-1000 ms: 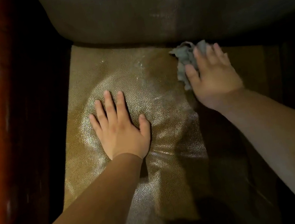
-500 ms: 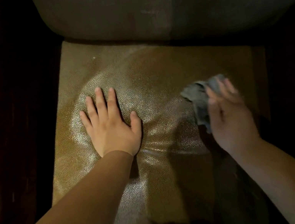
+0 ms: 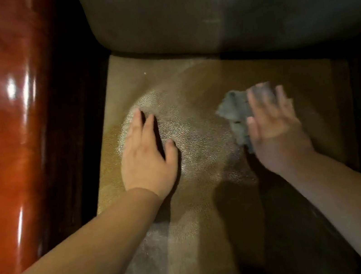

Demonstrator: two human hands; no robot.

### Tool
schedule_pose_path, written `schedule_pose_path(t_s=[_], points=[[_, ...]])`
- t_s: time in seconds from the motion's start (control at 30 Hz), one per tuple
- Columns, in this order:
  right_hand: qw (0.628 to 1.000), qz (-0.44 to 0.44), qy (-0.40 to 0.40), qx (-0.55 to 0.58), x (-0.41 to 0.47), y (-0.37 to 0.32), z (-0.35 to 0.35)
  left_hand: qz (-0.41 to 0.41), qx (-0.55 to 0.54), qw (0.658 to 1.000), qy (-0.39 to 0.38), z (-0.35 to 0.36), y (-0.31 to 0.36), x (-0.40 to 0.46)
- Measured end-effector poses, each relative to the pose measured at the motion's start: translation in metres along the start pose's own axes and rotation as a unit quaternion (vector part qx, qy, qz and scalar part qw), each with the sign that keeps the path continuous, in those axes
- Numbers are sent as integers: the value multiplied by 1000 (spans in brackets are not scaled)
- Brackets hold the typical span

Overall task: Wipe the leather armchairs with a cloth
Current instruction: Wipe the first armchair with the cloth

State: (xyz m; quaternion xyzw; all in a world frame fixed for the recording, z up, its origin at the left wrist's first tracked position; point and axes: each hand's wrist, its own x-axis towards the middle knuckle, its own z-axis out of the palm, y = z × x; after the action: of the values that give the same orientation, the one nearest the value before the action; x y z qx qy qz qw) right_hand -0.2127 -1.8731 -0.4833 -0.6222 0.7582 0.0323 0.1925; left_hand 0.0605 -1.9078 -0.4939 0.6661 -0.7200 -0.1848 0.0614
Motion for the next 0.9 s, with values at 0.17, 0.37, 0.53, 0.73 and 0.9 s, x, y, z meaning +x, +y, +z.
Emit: schedule_pose_path(t_s=[0.17,0.37,0.53,0.73,0.9], points=[[999,10,-1,-42,-3,-72,20,-54,-24,998,26,-6,-66,3],[970,-227,-65,-53,21,-97,20,-50,-26,998,37,5,-69,4],[1000,14,-27,1,87,-70,-3,-41,-14,998,36,13,-72,2],[987,-140,-72,-39,86,-149,11,-22,-12,999,40,10,-70,2],[985,-128,-10,-112,83,-90,-2,-35,-18,999,34,8,-70,0]])
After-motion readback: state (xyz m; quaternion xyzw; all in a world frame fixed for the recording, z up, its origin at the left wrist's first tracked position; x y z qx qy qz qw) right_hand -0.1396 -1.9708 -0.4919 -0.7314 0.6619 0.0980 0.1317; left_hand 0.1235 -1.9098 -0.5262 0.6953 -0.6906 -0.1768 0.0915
